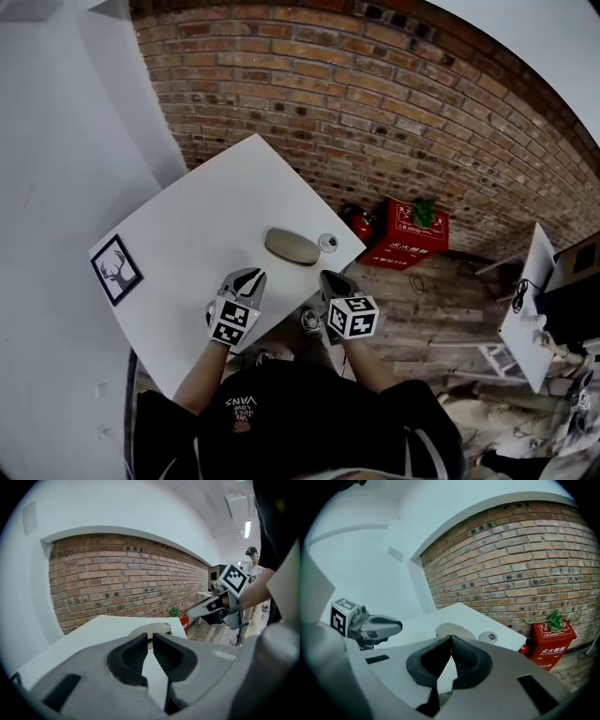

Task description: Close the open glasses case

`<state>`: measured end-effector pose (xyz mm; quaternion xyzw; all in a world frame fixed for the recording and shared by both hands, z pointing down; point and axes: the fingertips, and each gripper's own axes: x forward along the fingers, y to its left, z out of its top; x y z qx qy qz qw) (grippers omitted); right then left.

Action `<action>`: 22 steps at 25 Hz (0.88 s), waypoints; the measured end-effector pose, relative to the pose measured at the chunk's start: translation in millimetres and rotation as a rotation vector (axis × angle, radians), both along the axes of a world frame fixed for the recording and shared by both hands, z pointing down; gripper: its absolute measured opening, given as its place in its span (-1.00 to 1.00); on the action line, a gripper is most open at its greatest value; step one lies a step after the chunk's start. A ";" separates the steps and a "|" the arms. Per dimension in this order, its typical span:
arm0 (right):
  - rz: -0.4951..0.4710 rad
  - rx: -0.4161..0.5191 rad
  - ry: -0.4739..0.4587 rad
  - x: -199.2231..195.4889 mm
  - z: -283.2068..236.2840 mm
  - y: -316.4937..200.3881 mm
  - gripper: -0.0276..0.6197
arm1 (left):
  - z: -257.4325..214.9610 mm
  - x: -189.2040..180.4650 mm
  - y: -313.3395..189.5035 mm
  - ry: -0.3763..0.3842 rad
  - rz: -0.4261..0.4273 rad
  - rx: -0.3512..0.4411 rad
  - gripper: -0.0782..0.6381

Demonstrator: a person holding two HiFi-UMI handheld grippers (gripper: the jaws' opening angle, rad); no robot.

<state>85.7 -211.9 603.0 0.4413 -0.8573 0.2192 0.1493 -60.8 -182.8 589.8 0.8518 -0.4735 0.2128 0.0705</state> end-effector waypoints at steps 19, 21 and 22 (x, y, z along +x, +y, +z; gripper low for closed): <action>0.016 0.060 0.047 -23.7 -9.3 85.4 -0.92 | -0.2 -21.8 79.9 0.017 0.029 0.002 -0.75; 0.018 0.059 0.057 -25.4 -8.3 89.1 -0.92 | 0.3 -22.3 84.0 0.018 0.037 0.001 -0.75; 0.020 0.060 0.061 -25.7 -8.0 90.5 -0.92 | 0.3 -22.7 85.7 0.018 0.039 0.002 -0.75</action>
